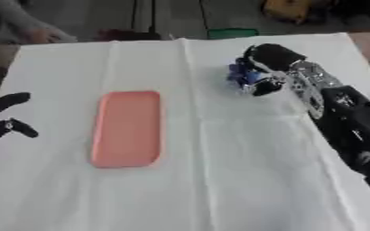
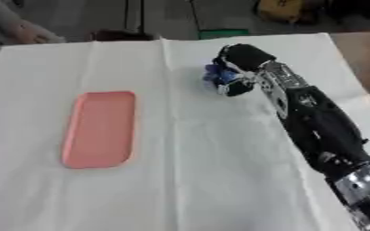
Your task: Pick up objects on the table and place them in the box.
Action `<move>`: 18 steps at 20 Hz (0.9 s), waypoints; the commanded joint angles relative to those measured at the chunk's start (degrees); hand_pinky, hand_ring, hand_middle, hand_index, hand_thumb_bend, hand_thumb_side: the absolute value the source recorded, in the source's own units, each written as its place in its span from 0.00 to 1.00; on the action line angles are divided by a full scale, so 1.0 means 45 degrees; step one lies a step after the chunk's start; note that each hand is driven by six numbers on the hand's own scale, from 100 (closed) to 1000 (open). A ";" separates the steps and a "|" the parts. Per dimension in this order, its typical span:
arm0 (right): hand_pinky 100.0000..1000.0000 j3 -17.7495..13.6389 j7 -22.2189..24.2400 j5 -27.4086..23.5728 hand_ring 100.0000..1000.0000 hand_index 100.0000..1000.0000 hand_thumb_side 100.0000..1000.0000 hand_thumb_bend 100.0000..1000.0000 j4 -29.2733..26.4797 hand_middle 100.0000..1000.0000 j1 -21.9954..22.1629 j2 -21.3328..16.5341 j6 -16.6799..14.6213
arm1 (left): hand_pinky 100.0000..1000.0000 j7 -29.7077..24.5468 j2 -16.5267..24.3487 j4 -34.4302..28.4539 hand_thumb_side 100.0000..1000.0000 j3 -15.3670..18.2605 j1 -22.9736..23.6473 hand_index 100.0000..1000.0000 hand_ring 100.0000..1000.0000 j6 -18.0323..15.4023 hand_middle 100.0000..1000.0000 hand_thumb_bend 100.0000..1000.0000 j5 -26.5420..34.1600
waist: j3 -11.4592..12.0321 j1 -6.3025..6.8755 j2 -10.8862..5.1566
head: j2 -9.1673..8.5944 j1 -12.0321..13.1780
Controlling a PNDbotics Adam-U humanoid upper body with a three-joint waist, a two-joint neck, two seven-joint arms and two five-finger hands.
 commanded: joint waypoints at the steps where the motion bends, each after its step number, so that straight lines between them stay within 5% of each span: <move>1: 0.54 -0.0006 -0.0286 -0.0419 0.52 0.49 0.05 0.00 -0.0807 0.34 -0.0180 -0.0275 -0.0035 | 0.48 -0.0022 0.0057 -0.0277 0.77 0.0046 -0.0172 0.98 0.83 -0.0005 0.97 0.04 0.0037 | -0.0023 -0.0017 -0.0195 | -0.0107 0.0048; 18: 0.49 0.1348 0.1177 -0.4187 0.48 0.47 0.00 0.00 -0.5289 0.32 -0.0474 0.0109 0.0200 | 0.48 -0.0003 0.0064 -0.0278 0.74 0.0033 -0.0269 0.98 0.83 -0.0129 0.97 0.04 0.0229 | 0.0123 -0.0080 -0.0316 | -0.0042 -0.0040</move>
